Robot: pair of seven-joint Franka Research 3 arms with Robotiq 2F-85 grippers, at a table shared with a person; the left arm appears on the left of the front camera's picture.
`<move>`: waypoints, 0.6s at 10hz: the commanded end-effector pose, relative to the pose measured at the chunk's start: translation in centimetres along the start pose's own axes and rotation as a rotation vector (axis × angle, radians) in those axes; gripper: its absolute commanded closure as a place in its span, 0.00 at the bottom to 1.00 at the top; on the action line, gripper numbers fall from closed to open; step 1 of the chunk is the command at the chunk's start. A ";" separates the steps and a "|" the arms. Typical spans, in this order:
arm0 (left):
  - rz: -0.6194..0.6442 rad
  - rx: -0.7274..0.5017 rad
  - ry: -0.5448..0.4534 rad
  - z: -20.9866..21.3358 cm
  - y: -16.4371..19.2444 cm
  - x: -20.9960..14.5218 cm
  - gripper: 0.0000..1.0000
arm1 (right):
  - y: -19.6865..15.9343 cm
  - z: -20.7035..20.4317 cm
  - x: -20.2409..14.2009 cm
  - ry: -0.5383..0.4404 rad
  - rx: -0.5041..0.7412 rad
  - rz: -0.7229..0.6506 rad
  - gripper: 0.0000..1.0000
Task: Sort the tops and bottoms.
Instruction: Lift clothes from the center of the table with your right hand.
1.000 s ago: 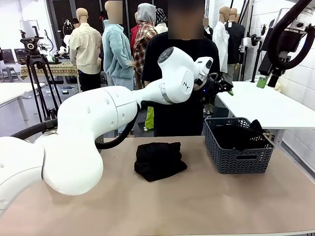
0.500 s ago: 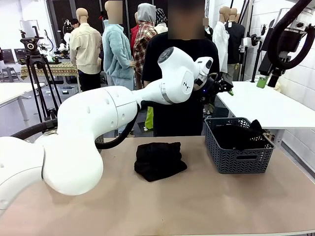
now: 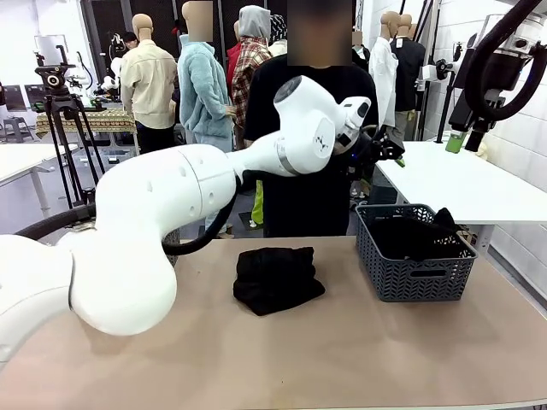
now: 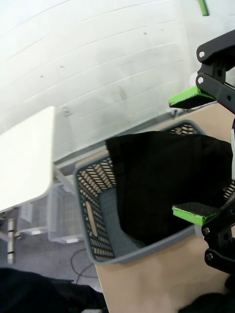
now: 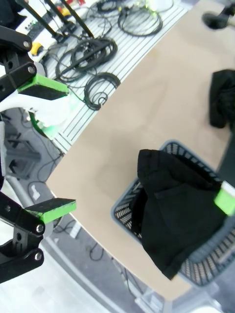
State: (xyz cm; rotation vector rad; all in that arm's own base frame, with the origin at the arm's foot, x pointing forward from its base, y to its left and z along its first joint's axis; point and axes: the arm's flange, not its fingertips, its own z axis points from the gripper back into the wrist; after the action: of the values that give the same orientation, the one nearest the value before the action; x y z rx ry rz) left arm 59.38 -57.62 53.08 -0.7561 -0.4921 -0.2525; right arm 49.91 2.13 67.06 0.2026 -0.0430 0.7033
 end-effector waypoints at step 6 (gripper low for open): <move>-0.109 0.422 0.310 16.8 -1.0 -3.9 0.00 | 0.1 0.0 -0.2 0.009 0.000 -0.004 0.00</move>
State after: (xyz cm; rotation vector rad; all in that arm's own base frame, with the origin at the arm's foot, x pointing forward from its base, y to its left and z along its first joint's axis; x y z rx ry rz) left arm 54.16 -49.84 63.20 -0.3272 -0.2125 -0.4121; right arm 49.91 2.11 67.07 0.2026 -0.0431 0.7029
